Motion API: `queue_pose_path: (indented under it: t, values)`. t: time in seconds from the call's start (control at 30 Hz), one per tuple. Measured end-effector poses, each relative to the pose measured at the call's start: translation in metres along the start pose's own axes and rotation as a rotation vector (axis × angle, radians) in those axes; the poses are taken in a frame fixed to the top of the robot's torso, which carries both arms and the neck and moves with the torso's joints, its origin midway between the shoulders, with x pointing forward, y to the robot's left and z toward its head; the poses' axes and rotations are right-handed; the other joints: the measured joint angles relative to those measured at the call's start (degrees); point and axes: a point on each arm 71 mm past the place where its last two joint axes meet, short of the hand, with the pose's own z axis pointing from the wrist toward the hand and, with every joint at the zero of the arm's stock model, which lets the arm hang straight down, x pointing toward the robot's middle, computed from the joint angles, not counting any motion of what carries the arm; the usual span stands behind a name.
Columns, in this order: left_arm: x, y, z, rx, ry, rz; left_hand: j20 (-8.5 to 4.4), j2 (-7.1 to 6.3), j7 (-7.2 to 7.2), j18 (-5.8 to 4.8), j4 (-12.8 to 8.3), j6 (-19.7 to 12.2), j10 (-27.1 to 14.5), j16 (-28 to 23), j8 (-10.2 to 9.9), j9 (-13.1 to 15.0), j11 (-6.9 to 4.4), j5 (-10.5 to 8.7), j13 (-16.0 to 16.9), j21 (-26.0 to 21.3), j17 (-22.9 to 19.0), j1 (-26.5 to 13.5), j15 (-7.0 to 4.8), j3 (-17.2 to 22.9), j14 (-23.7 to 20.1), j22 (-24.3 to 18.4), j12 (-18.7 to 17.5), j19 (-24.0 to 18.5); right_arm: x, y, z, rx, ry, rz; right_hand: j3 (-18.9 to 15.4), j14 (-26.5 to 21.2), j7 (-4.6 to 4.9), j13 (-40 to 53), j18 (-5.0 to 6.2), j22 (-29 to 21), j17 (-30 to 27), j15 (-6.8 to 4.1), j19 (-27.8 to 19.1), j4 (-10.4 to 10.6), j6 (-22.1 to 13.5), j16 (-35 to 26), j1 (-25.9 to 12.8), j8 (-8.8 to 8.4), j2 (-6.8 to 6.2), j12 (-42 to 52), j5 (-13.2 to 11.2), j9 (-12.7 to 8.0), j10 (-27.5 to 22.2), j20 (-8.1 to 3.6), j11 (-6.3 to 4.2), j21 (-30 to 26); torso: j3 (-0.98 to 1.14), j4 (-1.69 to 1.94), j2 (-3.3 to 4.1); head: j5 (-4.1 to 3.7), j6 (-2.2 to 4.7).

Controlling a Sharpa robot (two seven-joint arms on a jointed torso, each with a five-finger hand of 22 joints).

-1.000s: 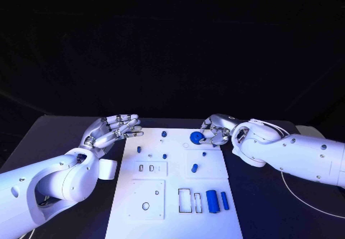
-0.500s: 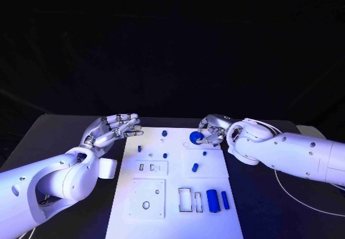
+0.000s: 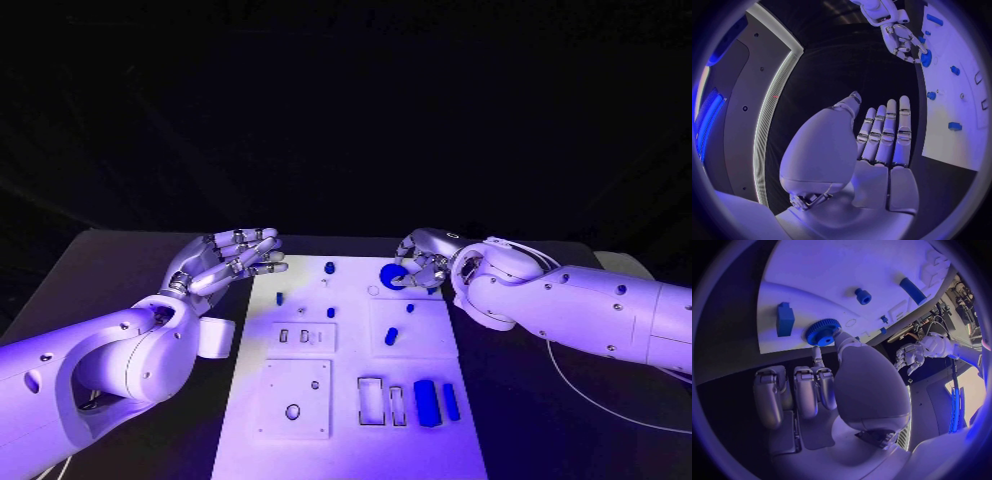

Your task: Assemble the parts on the task board

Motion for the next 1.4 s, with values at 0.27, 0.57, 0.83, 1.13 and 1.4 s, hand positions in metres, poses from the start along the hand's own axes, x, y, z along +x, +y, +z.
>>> queue_pose_path:
  t: [0.27, 0.57, 0.83, 1.13, 1.4]
  values:
    - [0.0001, 0.0003, 0.0002, -0.003, 0.002, -0.001, 0.0, 0.0, 0.0, 0.0, 0.0, 0.0, 0.0, 0.0, 0.0, -0.1, 0.0, 0.0, 0.0, 0.0, 0.0, 0.0, 0.0, 0.0, 0.0, 0.0, -0.3, 0.0, 0.002, 0.0031, 0.0013, -0.006, 0.006, -0.005, -0.1, 0.0, 0.0, 0.0, 0.0, 0.0, 0.0, 0.0, 0.0, -0.1, 0.0, 0.0, 1.1, 0.24, 0.48, 0.7, 0.3, 0.0, 0.0, 0.0, 0.0, 0.0, 0.0, 0.03, 0.01, -0.09, -0.22]
    - [-0.0003, 0.0004, 0.0001, -0.005, 0.004, -0.002, 0.0, 0.0, 0.0, -0.01, 0.0, 0.0, 0.0, 0.0, 0.0, 0.0, 0.0, 0.0, 0.0, 0.0, 0.0, 0.0, 0.0, 0.0, 0.0, 0.0, -0.3, 0.0, 0.0026, 0.0047, 0.0017, -0.014, 0.009, -0.024, 0.8, 0.0, -0.15, 0.0, 0.01, 0.0, 0.0, 0.0, 0.0, -1.0, 0.8, 0.0, 3.9, 1.11, 0.84, 0.7, 2.8, 0.0, 0.0, 0.0, 0.0, 0.0, -0.01, -0.01, 0.02, -0.17, -0.36]
    - [-0.0009, 0.0006, 0.0001, -0.008, 0.003, -0.002, 0.0, 0.23, 0.0, 0.0, 0.0, 0.0, 0.0, 0.0, -0.2, 0.0, 0.0, 0.0, 0.0, 0.0, 0.0, -0.2, 0.0, 0.0, 0.0, 0.0, -0.3, 0.0, 0.0026, 0.0072, 0.0015, -0.03, 0.008, -0.061, 1.8, 0.0, -0.14, 0.0, 0.01, 0.0, 0.0, 0.0, 0.0, -1.7, 0.8, 0.0, 5.1, 0.98, -0.01, 0.7, 4.2, -0.5, 0.0, 0.0, 0.0, 0.0, 0.03, 0.03, 0.02, -0.12, -0.53]
    - [-0.0016, 0.0008, 0.0001, -0.01, 0.002, -0.001, -0.01, 0.23, 0.0, 0.0, -0.2, 0.0, 0.0, 0.0, -0.2, 0.0, 0.0, 0.0, 0.0, 0.0, 0.0, -0.2, 0.0, 0.2, 0.0, -0.1, -0.3, 0.0, 0.0027, 0.0082, 0.0005, -0.043, 0.005, -0.084, 4.7, 0.0, 0.35, 0.0, 0.02, 0.0, 0.0, 0.0, 0.0, -1.9, 1.2, 0.0, 5.8, 0.44, -0.65, 0.7, 12.1, -1.3, 0.0, 0.41, 0.0, 0.0, 0.03, 0.0, 0.01, -0.02, -0.53]
    - [-0.0021, 0.0011, 0.0002, -0.013, 0.001, 0.0, -0.01, 0.23, 0.0, 0.0, -0.2, 0.0, 0.0, -0.2, -0.2, -0.1, 0.0, 0.0, 0.0, 0.0, 0.1, -0.2, 0.0, 0.2, 0.0, -0.1, -0.5, 0.0, 0.0033, 0.0095, -0.0012, -0.053, -0.019, -0.068, 8.0, 0.0, 0.5, 0.0, 0.02, 0.0, 0.0, 0.0, 0.0, -1.8, 2.8, 0.0, 5.6, 0.71, -0.98, 0.7, 16.3, -1.6, 0.0, 0.41, 0.0, 0.0, 0.03, 0.05, 0.01, -0.05, -0.41]
